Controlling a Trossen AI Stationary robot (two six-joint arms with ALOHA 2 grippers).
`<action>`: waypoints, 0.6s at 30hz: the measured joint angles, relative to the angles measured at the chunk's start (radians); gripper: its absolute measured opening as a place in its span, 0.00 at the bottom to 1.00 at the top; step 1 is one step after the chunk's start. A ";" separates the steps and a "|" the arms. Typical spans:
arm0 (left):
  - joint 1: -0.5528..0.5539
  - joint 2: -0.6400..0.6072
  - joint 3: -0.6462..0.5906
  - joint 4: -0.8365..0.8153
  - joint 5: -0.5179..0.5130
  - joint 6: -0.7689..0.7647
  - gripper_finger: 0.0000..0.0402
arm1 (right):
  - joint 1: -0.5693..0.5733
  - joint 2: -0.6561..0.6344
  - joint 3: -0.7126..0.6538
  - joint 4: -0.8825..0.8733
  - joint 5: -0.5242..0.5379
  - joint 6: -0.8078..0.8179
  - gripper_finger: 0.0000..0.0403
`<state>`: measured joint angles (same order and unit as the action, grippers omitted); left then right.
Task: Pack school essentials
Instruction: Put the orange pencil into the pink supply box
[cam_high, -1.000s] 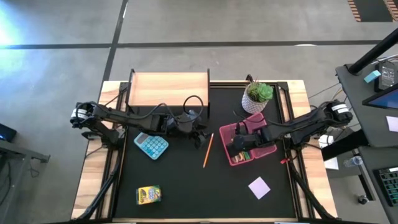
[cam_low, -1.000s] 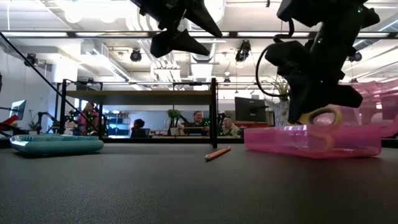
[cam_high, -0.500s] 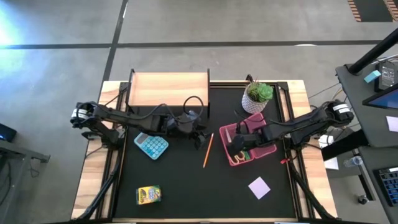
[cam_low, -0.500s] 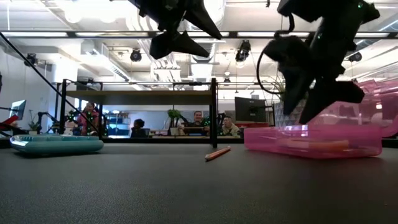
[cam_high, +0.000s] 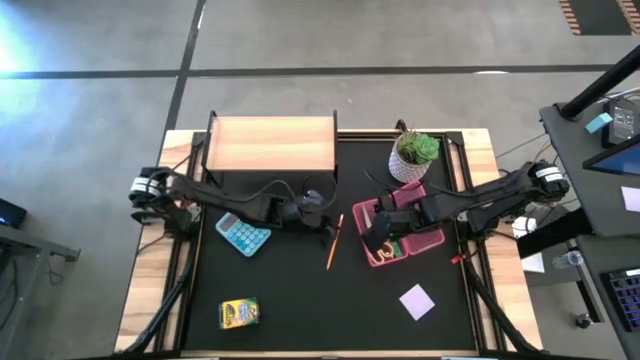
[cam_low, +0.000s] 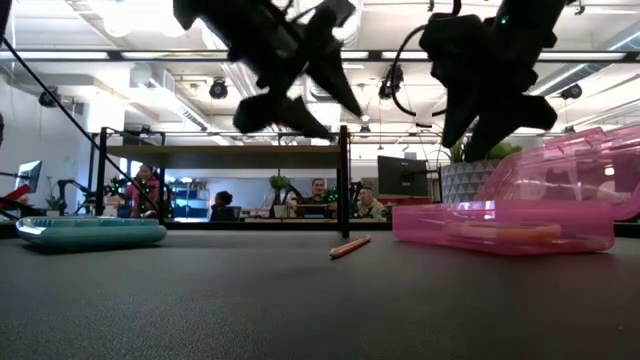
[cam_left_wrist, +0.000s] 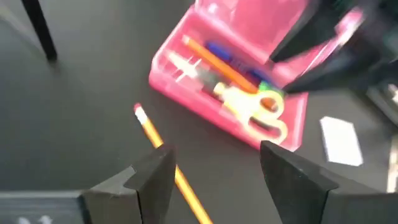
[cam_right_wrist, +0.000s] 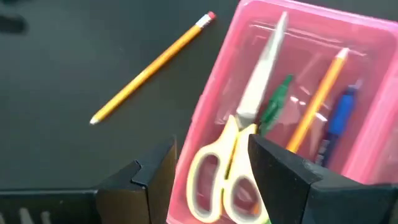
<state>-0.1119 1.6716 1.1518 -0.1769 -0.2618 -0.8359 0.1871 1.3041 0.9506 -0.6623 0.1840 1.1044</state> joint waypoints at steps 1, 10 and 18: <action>-0.005 0.013 0.000 0.001 -0.001 -0.014 0.53 | 0.000 0.000 0.009 -0.015 0.001 -0.013 0.47; -0.030 0.140 0.015 0.002 -0.047 -0.130 0.53 | 0.000 0.000 0.045 -0.150 0.002 -0.080 0.45; -0.034 0.256 0.087 0.000 -0.065 -0.156 0.53 | 0.000 0.000 0.045 -0.269 0.002 -0.111 0.46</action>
<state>-0.1463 1.9275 1.2386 -0.1767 -0.3269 -0.9920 0.1875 1.3037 0.9955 -0.9314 0.1860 0.9932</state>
